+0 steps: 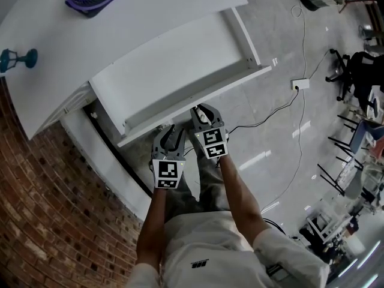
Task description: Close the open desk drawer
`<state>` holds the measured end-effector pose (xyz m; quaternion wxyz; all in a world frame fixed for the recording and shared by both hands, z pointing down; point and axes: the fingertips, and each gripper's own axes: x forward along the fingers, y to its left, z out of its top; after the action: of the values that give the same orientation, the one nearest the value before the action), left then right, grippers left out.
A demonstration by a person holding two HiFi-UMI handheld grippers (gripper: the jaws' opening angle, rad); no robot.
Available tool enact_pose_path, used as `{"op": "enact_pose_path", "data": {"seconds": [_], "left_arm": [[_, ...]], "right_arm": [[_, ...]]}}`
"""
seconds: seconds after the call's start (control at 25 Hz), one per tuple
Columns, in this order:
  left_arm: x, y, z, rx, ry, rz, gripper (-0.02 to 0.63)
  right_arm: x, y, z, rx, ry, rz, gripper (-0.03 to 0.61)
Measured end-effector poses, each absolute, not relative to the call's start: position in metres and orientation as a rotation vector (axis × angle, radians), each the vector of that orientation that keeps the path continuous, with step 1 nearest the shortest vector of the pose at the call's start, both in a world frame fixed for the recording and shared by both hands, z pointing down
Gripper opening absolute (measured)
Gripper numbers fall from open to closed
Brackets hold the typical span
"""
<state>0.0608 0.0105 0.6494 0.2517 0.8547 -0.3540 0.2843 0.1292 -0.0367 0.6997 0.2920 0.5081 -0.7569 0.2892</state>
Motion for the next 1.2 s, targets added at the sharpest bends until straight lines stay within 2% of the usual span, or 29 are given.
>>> {"op": "enact_pose_path", "data": {"seconds": [1.2], "left_arm": [[0.014, -0.039, 0.654, 2.264, -1.133, 0.692, 0.127]], "right_arm": [[0.11, -0.092, 0.701, 1.351, -2.029, 0.727, 0.079]]}}
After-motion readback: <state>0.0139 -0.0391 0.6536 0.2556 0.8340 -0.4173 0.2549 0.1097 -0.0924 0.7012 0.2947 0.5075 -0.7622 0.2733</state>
